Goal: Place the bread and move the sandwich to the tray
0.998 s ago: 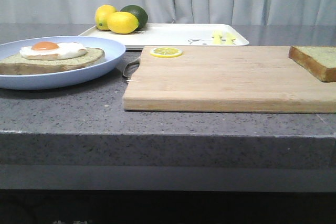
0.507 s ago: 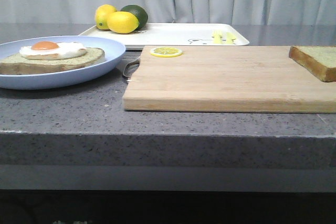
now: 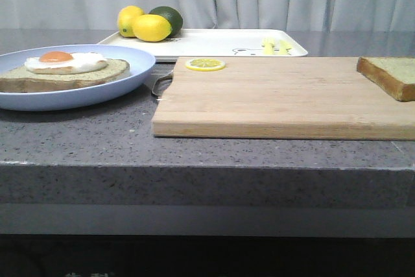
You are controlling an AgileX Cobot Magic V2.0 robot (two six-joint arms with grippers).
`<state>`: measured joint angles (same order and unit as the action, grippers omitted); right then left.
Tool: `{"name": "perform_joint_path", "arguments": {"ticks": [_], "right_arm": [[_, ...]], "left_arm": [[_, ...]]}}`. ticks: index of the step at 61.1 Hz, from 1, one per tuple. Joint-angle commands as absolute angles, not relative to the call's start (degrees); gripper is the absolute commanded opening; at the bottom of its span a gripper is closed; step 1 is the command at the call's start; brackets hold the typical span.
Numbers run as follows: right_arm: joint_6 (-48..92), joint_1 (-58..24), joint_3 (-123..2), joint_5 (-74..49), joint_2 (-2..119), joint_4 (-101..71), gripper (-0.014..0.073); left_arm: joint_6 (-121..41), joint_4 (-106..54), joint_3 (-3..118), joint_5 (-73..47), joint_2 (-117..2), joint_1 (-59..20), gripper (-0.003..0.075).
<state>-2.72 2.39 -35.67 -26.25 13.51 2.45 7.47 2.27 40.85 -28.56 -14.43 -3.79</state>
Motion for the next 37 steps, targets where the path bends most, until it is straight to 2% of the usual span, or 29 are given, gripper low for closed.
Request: {"name": "perform_joint_path", "arguments": {"ticks": [1,37], "right_arm": [[-2.6,2.6,-40.3,-26.6,18.9,3.4,-0.0118],[-2.6,2.6,-41.2,-36.2,34.9,3.4,-0.0118]], "left_arm": [[7.5,2.4,45.7,-31.1,-20.0,-3.8,-0.0017],[7.2,2.5,41.5,-32.4,-30.1,-3.8,-0.0017]]}}
